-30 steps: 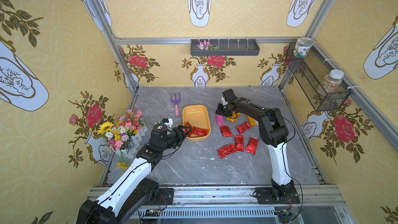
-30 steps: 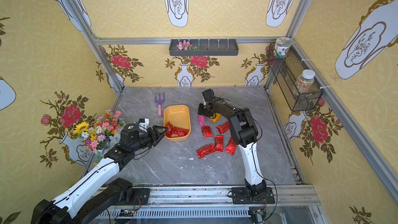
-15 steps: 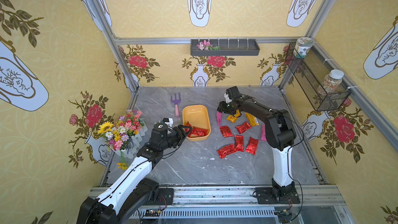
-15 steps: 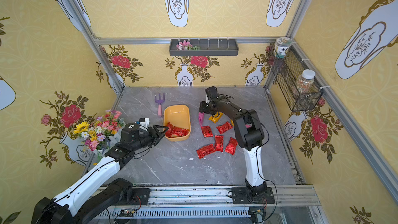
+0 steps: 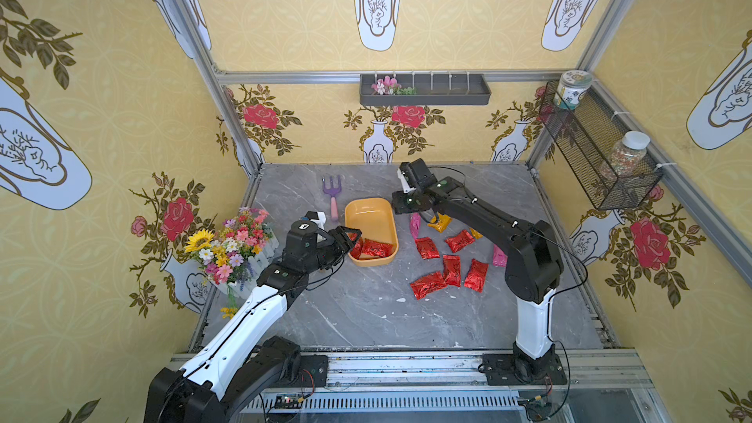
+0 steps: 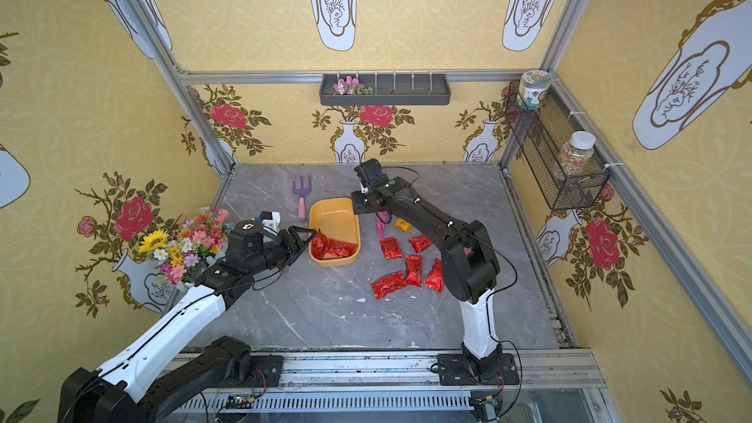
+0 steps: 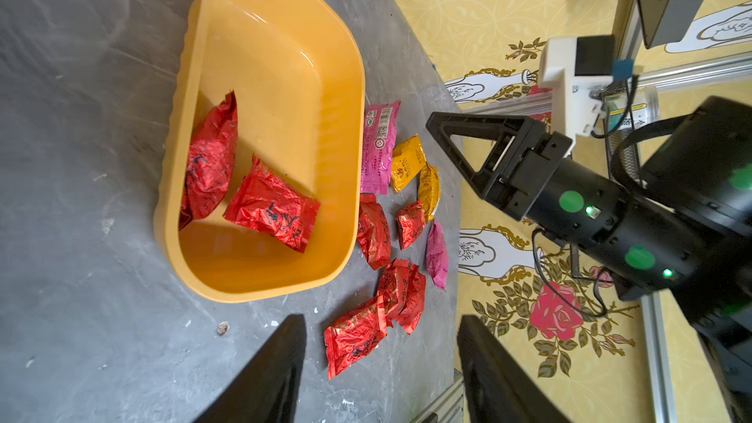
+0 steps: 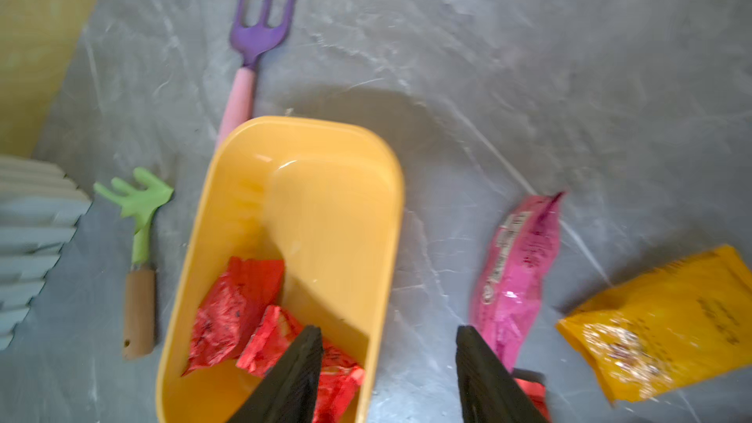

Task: Take the tea bags out of the storage box
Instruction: Place the tea bag at the center of the board, then pick up the tea bag from the storage box.

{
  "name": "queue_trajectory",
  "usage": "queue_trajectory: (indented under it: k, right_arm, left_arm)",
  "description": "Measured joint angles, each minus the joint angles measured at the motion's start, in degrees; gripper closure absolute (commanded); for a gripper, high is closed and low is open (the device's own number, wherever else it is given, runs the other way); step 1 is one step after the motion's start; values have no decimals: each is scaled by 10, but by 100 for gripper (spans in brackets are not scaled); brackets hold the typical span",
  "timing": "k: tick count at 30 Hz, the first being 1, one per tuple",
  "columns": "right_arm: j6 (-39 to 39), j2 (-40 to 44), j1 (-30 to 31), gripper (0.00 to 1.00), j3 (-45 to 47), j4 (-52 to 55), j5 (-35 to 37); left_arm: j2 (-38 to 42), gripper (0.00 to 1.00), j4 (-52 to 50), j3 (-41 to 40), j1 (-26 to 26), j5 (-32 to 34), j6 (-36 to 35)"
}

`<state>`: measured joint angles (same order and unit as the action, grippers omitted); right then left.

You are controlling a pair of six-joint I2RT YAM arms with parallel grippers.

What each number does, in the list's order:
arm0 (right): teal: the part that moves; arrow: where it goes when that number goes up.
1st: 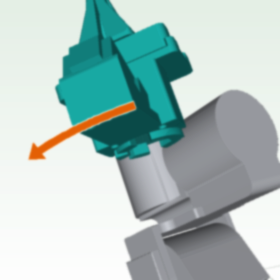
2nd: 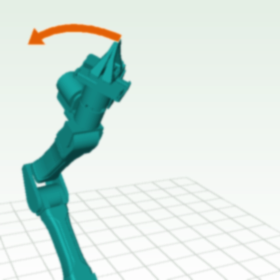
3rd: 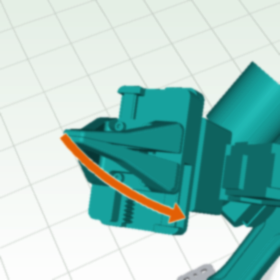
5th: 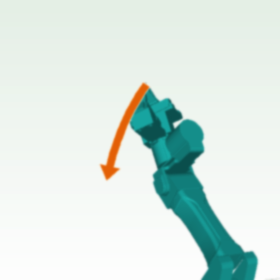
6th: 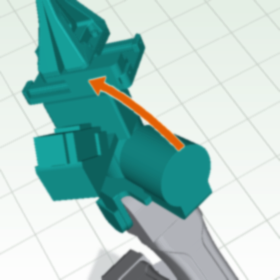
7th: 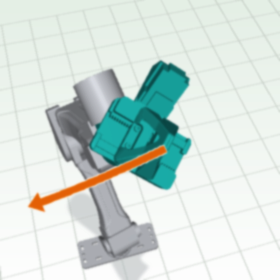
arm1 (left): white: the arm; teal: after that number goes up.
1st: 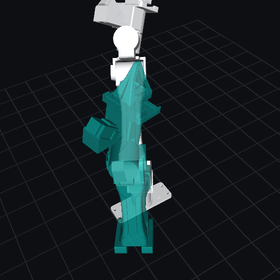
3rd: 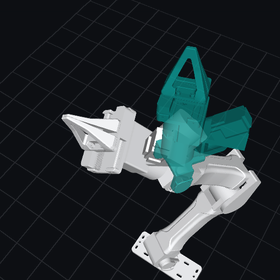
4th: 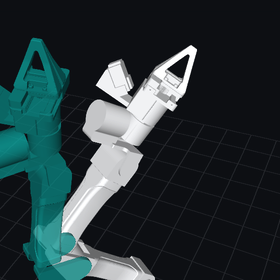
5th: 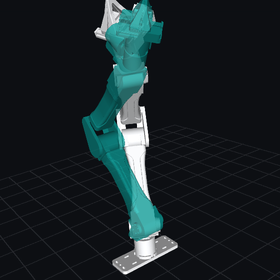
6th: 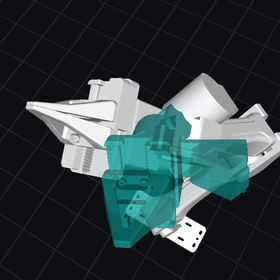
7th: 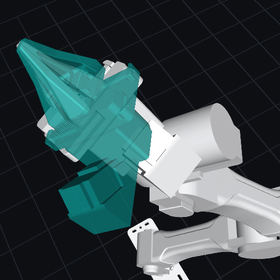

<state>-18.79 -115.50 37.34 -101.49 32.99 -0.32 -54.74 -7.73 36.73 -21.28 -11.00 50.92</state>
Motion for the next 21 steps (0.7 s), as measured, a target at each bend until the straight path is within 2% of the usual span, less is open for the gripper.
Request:
queue_trajectory:
  k: [4,8,16,21]
  right_arm:
    - [7,-43,44,45,-36,20,0]
    - [-20,-85,68,46,-66,30,-14]
    - [-88,-132,82,52,-102,24,-20]
    - [-112,-163,91,52,-135,17,-26]
  left_arm:
    - [19,33,-21,-13,3,17,-10]
    - [37,33,-30,-37,8,23,-11]
    - [89,33,-40,-75,16,31,-6]
    - [127,32,-59,-89,23,38,2]
